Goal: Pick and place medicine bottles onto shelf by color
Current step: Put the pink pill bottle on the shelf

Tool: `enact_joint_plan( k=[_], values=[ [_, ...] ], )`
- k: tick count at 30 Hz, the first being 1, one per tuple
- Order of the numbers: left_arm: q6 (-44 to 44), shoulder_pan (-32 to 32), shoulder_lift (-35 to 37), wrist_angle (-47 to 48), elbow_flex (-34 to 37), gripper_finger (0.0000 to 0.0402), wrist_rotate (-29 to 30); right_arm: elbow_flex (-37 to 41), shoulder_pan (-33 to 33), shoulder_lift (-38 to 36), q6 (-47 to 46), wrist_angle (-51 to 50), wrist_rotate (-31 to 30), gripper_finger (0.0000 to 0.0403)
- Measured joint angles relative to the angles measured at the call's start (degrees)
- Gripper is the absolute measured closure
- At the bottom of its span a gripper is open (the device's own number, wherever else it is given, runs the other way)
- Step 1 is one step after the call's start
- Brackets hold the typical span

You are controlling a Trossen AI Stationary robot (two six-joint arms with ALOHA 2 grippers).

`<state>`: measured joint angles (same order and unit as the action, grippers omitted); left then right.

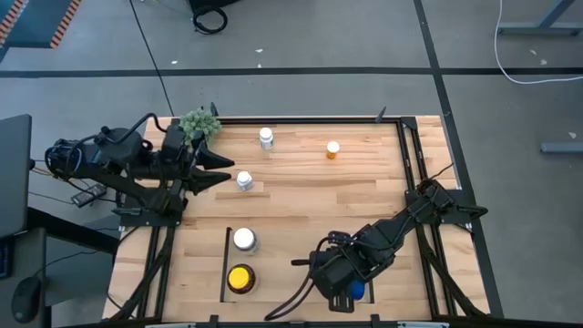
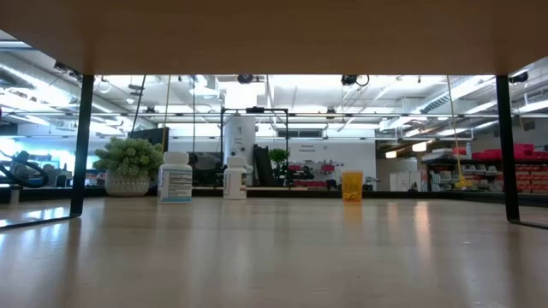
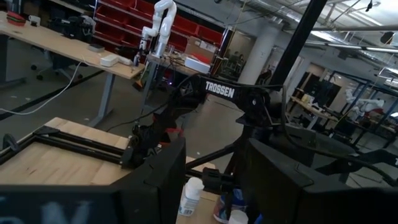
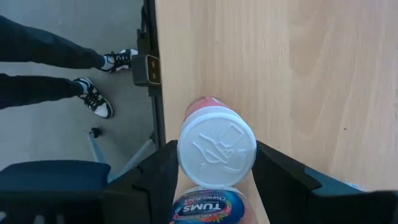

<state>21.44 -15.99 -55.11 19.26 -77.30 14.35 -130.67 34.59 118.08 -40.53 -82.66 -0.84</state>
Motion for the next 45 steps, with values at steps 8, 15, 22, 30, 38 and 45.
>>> enact_joint_plan(
  k=[8,15,22,30,38,45],
  values=[
    [0.41,0.00,0.00,0.36,0.00,0.0230,-0.02,0.00,0.00,-0.02,-0.24,0.34,0.00,0.0168],
    [0.43,0.00,0.00,0.38,0.00,0.0230,-0.02,0.00,0.00,-0.02,-0.17,1.40,0.00,0.0162],
    [0.44,0.00,0.00,0.56,0.00,0.0230,-0.02,0.00,0.11,-0.02,1.31,4.69,0.02,0.0162],
    [0.45,0.00,0.00,0.87,0.00,0.0230,-0.02,0.00,0.11,-0.04,1.96,4.62,-0.66,0.0162],
    [0.86,-0.01,0.00,1.56,0.00,0.0230,-0.02,0.00,-0.69,-0.04,1.34,4.59,-2.94,0.0162],
    [1.70,-0.02,0.00,2.15,0.00,0.0230,-0.02,-0.60,-2.08,-0.07,-2.45,4.53,-5.29,0.0168]
  ],
)
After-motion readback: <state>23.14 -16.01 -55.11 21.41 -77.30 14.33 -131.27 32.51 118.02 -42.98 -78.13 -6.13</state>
